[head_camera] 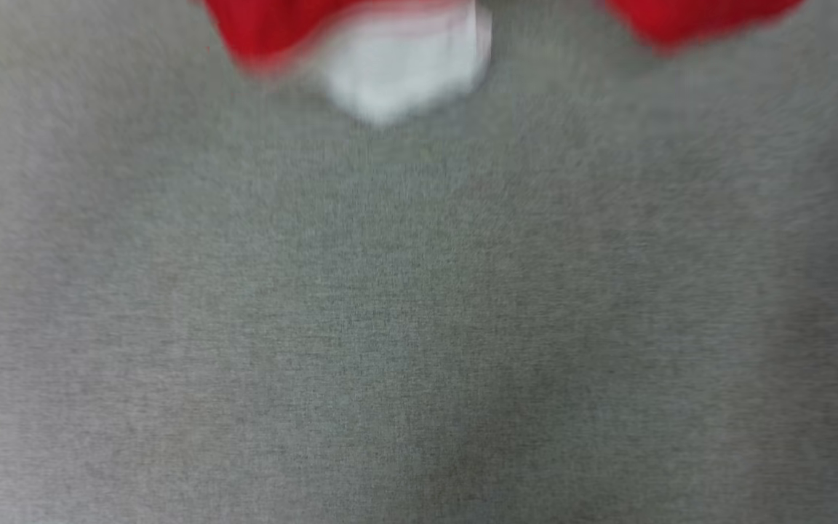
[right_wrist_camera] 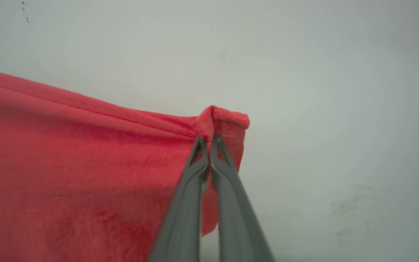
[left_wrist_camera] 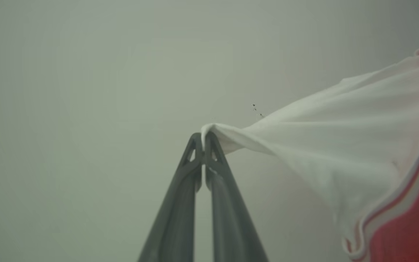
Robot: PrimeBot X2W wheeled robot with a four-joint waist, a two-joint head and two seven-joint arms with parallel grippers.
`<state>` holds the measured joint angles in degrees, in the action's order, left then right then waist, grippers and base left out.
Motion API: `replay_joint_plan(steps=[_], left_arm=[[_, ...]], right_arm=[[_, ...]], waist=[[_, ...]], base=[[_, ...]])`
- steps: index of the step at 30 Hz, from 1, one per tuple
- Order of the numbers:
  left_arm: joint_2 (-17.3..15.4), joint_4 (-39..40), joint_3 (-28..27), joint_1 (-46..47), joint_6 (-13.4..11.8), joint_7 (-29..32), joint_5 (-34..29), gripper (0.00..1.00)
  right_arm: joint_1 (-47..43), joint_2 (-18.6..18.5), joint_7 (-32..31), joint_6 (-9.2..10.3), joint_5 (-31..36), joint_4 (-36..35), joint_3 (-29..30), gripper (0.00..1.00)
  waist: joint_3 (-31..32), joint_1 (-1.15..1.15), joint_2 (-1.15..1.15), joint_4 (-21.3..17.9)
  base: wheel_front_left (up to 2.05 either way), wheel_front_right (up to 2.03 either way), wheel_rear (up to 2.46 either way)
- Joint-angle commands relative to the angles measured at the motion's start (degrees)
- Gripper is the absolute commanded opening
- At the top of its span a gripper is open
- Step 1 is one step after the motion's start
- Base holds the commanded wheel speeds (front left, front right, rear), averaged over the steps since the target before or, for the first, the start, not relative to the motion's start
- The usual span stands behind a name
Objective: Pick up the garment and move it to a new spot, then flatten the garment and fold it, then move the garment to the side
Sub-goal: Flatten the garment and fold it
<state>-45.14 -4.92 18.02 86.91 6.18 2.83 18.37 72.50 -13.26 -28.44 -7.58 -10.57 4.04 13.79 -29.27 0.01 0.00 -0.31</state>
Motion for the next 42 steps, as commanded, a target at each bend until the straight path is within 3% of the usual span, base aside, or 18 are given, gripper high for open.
replay_joint_plan(steps=[1, 9, 16, 22, 28, 42], left_arm=[[0.52, -3.59, 0.45, 4.86, -0.08, -1.00, -1.36, 0.00], [4.71, -20.81, 3.65, 23.50, 0.30, -8.82, -6.42, 0.00], [8.23, -33.04, 5.76, 25.82, 0.31, -15.83, -7.39, 0.00], [12.02, -34.15, 6.87, 15.54, 0.14, -17.97, -5.84, 0.00], [15.32, -26.23, 6.08, -0.37, -1.05, -18.00, -4.07, 0.00], [20.51, -14.75, 7.53, -38.27, -2.64, -18.03, -2.19, 0.00]], right_arm=[[3.31, 0.25, 1.38, 0.17, 1.83, 2.71, 0.20, 0.00], [17.85, 1.65, 10.23, 0.23, 9.11, 16.30, 1.97, 0.00], [22.87, 2.07, 17.67, 0.24, 13.80, 26.42, 3.51, 0.00], [17.79, 3.00, 22.20, 0.17, 12.58, 31.76, 2.56, 0.00], [8.47, 4.95, 25.06, 0.14, 10.34, 34.37, 2.53, 0.00], [-17.07, 4.55, 27.60, 0.13, 0.26, 37.78, 0.52, 0.00]], waist=[[-6.26, -0.01, 0.00, 0.67], [-11.37, -0.01, 0.00, 1.42], [-13.75, -0.01, 0.00, 3.04], [-13.76, -0.01, 0.00, 4.38], [-11.09, -0.01, 0.00, 5.36], [3.20, -0.01, 0.00, 6.17]], base=[[0.00, 0.00, 0.00], [0.00, 0.00, 0.00], [0.00, 0.00, 0.00], [0.00, 0.00, 0.00], [0.00, 0.00, 0.00], [0.00, 0.00, 0.00]])
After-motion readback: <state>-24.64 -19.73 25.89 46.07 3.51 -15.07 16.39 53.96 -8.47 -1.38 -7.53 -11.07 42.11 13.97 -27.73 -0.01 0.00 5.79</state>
